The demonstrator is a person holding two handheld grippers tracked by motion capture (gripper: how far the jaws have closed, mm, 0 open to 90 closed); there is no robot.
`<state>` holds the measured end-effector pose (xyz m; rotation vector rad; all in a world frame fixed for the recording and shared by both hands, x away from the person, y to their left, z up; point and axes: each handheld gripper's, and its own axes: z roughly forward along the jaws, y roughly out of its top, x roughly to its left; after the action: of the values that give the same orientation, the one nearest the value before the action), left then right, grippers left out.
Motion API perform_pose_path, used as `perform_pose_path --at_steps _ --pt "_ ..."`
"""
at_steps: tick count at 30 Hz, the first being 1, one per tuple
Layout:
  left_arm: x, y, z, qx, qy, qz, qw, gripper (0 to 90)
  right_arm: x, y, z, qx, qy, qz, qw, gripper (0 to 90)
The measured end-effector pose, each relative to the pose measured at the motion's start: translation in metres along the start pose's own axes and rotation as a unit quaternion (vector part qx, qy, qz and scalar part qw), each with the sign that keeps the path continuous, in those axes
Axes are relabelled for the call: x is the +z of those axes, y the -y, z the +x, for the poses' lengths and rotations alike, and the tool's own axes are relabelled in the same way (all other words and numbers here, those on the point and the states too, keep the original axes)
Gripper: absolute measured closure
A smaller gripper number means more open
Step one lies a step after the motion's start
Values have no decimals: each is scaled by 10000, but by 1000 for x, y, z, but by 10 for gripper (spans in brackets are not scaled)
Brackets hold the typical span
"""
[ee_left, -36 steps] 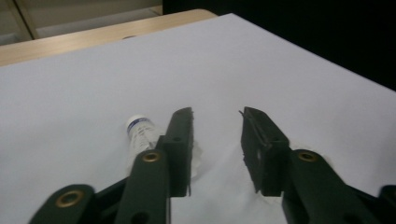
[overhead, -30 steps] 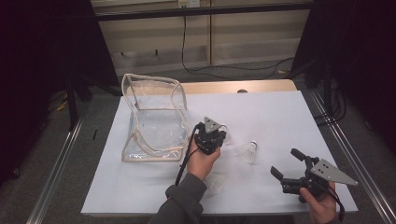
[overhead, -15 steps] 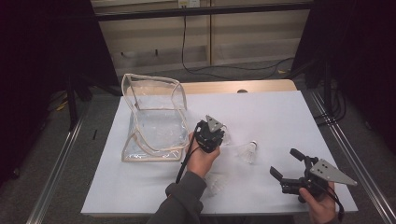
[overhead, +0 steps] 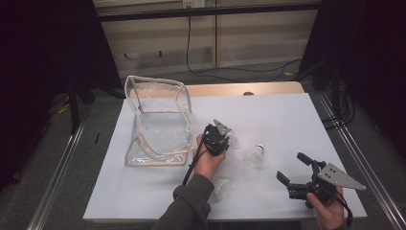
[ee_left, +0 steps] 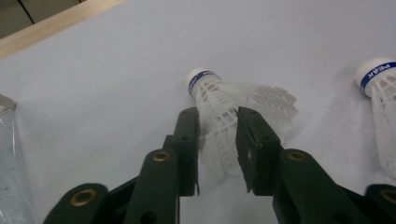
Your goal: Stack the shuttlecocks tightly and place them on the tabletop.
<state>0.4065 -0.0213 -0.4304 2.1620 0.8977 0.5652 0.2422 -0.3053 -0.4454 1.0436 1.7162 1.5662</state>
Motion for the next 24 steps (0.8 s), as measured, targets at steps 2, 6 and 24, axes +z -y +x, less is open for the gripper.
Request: perform_pose_path --at_steps 2,6,24 --pt "1 -1 0 -39 29 -22 10000 774 0 0 0 5 1 -4 10000 3" --pt "3 -2 2 -127 140 -24 9998 840 0 0 -1 15 6 -6 10000 4" --pt "4 -18 3 -666 587 -101 9960 900 -1 0 -2 54 0 -33 10000 4"
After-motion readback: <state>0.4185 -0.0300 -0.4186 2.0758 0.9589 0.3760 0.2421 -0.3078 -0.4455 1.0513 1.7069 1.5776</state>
